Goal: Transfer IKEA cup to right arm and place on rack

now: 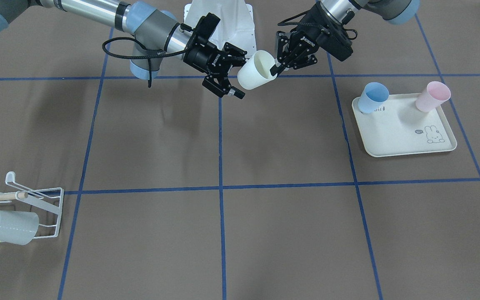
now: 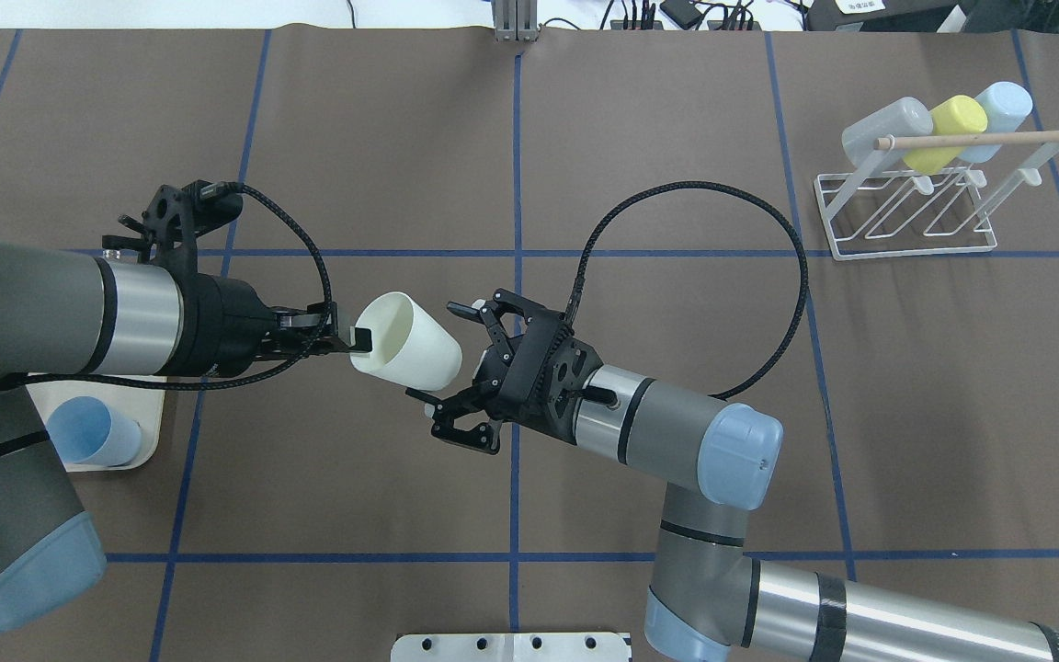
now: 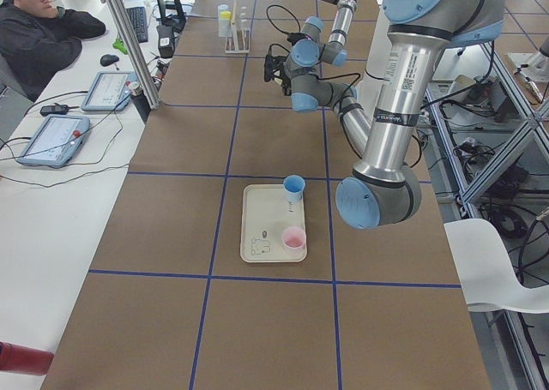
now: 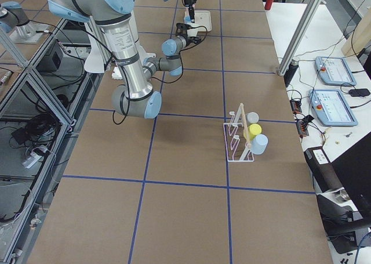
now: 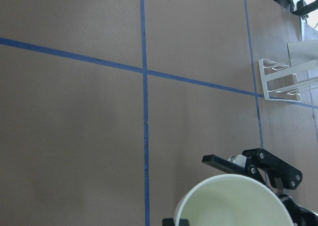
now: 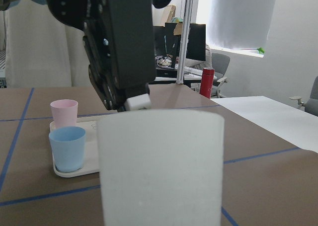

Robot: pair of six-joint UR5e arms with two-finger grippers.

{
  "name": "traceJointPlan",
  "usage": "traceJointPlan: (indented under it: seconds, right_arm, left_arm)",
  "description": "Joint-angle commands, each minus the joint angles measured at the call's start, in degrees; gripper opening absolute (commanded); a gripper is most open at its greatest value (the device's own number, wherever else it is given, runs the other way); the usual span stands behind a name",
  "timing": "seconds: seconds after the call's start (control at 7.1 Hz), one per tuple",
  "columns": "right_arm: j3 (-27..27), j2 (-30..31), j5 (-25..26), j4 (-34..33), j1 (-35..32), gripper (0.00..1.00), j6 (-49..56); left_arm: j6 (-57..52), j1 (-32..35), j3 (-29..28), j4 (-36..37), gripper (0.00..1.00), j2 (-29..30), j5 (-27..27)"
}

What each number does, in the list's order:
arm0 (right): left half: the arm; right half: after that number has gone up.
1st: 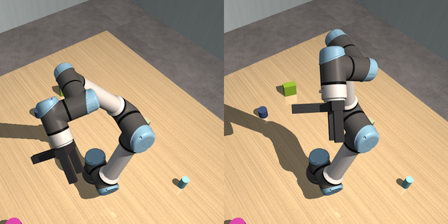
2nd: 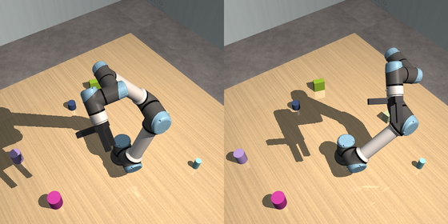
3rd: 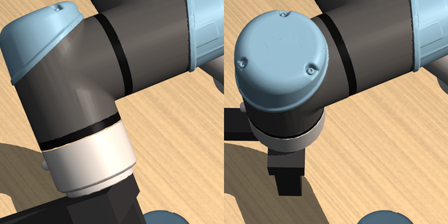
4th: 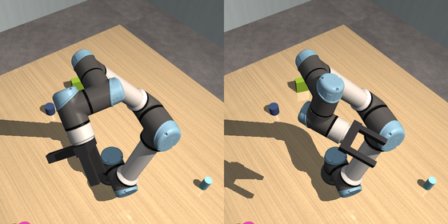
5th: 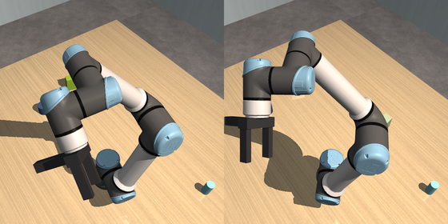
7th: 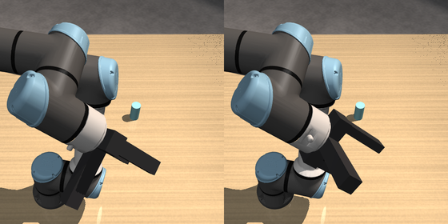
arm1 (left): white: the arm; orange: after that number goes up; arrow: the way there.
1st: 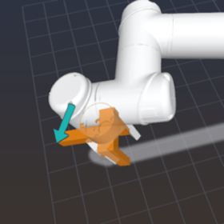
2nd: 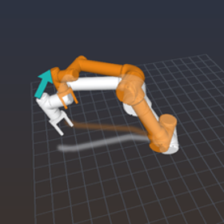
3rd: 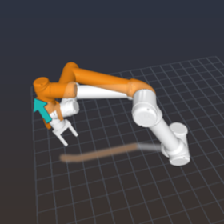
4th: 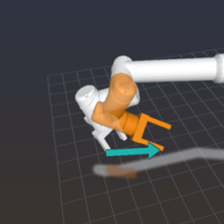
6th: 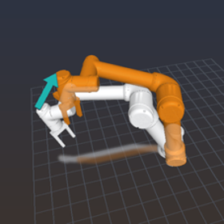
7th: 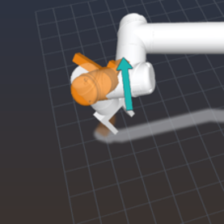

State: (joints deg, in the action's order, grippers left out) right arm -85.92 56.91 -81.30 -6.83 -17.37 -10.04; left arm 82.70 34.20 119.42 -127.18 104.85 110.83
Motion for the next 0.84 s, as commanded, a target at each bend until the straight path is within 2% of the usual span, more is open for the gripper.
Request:
traceJointPlan:
  seconds: [0.0, 0.7]
  right_arm:
    - [0.0, 0.0, 0.0, 0.0, 0.2, 0.99, 0.0]
    - [0.0, 0.0, 1.1, 0.1, 0.3, 0.98, 0.0]
  left_arm:
    - [0.0, -0.2, -0.1, 0.0, 0.0, 0.1, 0.0]
    - [-0.1, -0.3, -0.7, 0.2, 0.0, 0.6, 0.0]
